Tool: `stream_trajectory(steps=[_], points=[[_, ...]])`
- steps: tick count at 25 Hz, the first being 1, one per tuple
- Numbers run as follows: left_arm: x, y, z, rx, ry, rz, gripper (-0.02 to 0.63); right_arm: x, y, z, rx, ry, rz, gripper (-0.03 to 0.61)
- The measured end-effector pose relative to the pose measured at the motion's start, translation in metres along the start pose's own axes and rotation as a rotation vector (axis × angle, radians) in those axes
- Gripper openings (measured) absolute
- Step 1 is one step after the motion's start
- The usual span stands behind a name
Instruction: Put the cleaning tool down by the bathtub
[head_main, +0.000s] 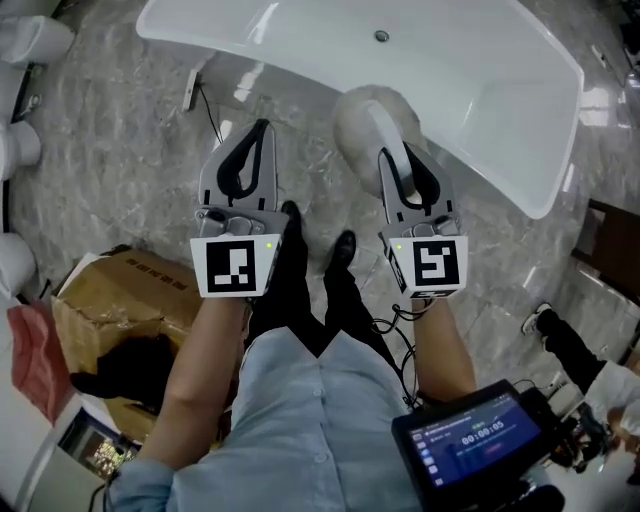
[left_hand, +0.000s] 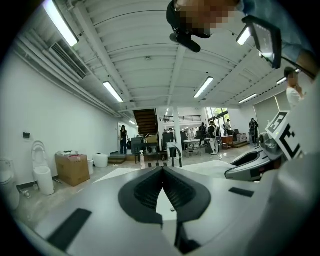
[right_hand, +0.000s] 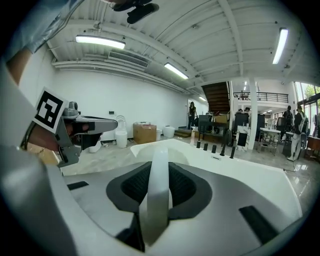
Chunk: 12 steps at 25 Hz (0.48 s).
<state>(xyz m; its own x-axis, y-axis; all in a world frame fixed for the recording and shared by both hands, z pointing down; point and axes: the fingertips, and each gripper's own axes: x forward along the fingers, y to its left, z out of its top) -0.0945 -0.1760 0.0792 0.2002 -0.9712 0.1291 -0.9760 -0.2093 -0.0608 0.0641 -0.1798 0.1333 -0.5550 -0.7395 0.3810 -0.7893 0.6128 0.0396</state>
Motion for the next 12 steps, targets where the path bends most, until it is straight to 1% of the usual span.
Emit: stream_trajectory(steps=[4, 8, 12], points=[[0.009, 0.008, -0.040, -0.003, 0.042, -0.017, 0.014, 0.020, 0.012, -0.032, 0.006, 0.039, 0.030, 0.106], [0.020, 0.015, -0.081, -0.036, 0.085, -0.022, 0.014, 0.044, 0.022, -0.066, 0.017, 0.078, 0.058, 0.106], [0.029, 0.020, -0.128, -0.047, 0.128, -0.036, 0.014, 0.068, 0.034, -0.104, 0.025, 0.108, 0.094, 0.106]])
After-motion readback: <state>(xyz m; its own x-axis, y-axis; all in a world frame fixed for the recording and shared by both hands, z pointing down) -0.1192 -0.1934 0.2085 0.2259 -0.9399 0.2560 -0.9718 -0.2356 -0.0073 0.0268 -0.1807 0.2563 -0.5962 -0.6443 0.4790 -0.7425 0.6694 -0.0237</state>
